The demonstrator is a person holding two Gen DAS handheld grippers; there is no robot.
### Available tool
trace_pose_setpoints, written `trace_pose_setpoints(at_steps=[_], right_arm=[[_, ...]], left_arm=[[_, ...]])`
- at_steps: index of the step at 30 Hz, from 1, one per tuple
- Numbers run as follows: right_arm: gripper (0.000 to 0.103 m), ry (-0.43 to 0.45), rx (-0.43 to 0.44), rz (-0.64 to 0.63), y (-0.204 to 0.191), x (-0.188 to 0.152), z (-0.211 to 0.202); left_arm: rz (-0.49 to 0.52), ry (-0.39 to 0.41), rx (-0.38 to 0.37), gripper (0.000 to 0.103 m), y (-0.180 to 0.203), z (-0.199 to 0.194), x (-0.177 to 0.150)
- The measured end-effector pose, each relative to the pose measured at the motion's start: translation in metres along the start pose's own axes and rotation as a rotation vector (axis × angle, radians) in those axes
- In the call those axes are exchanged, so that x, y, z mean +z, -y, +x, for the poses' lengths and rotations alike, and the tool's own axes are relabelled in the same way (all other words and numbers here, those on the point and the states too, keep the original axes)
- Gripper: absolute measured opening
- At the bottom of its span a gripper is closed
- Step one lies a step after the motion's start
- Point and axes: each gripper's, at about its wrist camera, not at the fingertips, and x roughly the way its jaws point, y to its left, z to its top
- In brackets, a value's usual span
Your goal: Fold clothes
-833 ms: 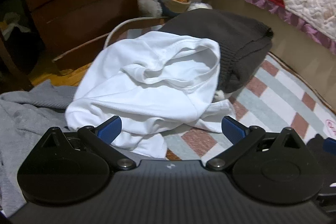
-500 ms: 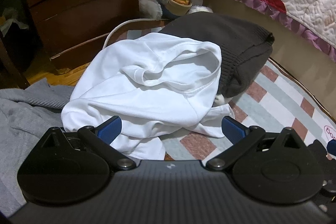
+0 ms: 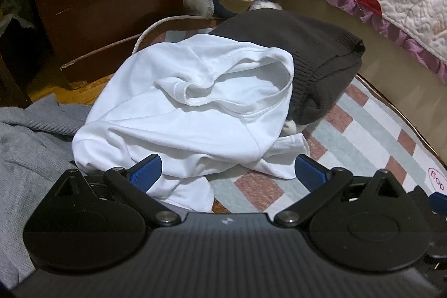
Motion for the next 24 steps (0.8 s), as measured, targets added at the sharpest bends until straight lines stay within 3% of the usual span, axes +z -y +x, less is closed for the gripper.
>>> trace_pose_setpoints(at_steps=[24], right_arm=[[0.103,-0.019,-0.022,-0.006,-0.0063,-0.0070,0.0077]], left_arm=[[0.004,-0.017,0.005,0.103,-0.0021,0.0027,-0.0013]])
